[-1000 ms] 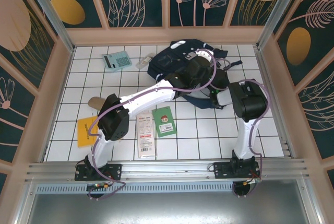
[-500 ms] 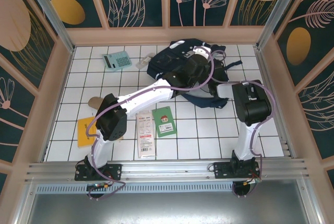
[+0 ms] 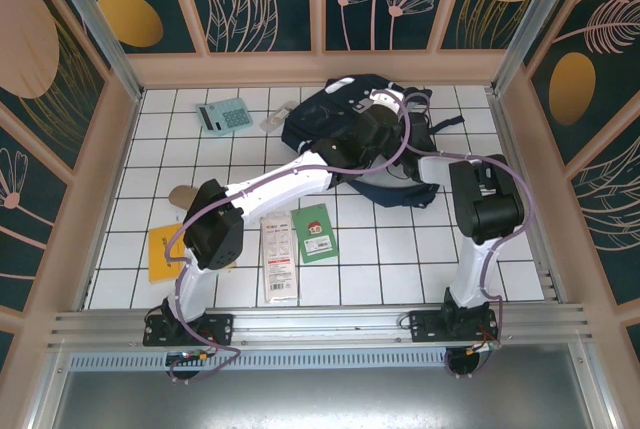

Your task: Pack books, pencil case, and school supplies into a backpack

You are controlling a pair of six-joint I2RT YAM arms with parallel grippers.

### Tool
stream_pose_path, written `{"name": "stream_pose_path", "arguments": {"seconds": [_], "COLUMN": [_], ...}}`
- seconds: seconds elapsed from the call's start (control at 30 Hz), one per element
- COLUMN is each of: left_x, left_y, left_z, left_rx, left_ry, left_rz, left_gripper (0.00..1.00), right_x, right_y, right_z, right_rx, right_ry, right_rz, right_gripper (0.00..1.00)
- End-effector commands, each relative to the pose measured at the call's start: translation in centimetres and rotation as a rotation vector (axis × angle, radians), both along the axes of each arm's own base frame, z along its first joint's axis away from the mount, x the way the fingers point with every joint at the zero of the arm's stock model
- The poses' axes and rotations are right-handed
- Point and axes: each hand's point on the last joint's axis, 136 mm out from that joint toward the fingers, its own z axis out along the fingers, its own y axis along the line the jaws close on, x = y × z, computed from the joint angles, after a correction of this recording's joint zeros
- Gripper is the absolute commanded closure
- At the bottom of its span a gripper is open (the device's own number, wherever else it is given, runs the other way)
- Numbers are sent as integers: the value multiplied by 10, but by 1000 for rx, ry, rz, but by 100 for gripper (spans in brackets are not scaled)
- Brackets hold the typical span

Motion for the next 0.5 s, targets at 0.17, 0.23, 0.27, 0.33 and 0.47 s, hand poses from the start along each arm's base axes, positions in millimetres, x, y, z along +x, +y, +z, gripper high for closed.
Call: {"name": "stream_pose_path", "arguments": {"seconds": [0.17,0.23,0.27,0.33,0.47], "left_x": [-10,-10,-9,-8,-2], "left_y": [-7,-6,-5,-5,0], "left_z": [53,51,50,47,42], "left_rx": [-132,-124,-121,-116,-118], "left_ry": [-71,-72,-72,-70,-61], "left_rz": [-27,-19,-14,-5,21], "left_gripper": [100,100,100,100,100], "right_x": [19,10,4,-7,-34], "right_y": [21,18,15,9,-6], "right_z": [15,19,24,32,45], "right_rx": [11,5,-2,-21,-68], "right_ry": [-67,-75,-84,-100,-110], "right_rz": [93,91,88,81,58], "right_gripper": [77,74,73,71,66]}}
